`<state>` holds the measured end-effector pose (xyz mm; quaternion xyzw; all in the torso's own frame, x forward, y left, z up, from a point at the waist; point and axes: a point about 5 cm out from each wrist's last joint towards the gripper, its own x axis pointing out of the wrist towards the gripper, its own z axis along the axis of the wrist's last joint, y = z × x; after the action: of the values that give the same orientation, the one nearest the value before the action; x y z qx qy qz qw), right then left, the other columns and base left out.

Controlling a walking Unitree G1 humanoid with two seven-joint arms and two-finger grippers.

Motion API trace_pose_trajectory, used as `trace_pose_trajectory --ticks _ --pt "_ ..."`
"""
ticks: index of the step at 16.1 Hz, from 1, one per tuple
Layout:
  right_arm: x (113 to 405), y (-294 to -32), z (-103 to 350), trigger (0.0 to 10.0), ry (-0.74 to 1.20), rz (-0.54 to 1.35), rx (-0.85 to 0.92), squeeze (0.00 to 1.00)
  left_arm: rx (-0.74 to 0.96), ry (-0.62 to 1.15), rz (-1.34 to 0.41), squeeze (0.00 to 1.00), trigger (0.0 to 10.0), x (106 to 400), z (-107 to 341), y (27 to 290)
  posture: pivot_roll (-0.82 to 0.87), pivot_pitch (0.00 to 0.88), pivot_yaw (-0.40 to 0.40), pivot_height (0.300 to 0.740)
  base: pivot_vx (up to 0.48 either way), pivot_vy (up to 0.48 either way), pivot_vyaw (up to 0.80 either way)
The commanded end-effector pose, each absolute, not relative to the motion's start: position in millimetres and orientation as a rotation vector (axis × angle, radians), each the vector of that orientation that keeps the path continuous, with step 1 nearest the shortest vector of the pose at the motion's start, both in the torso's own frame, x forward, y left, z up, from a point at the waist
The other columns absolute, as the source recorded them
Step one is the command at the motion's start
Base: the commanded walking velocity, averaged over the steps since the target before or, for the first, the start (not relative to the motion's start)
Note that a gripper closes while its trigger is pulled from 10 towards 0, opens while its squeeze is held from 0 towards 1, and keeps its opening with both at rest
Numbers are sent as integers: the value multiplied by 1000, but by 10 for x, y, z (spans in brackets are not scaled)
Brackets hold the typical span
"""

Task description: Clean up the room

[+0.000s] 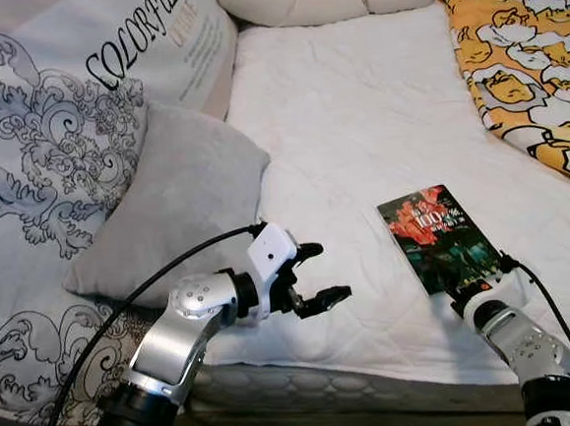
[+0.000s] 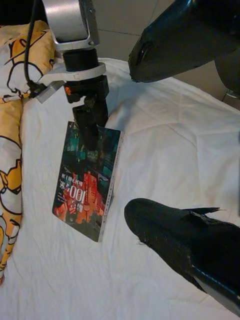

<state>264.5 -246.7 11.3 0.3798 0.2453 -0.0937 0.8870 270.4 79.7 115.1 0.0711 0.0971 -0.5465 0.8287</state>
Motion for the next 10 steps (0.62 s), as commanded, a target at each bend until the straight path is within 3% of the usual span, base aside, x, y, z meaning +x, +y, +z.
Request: trace_pose_trajectory --ticks 1,7,10 --pt "2674 -2439 124 10000 486 -178 831 0 168 198 -1151 0 10000 2734 1170 809 -76 58 75 740 0 0 0" --pt "2506 -2423 -154 10000 517 -307 1114 0 181 204 -1164 0 10000 2714 1170 832 -55 96 89 740 0 0 0" --pt "2508 -2395 -176 10000 428 -327 1211 0 195 203 -1168 0 10000 2711 1196 871 -31 119 106 740 0 0 0"
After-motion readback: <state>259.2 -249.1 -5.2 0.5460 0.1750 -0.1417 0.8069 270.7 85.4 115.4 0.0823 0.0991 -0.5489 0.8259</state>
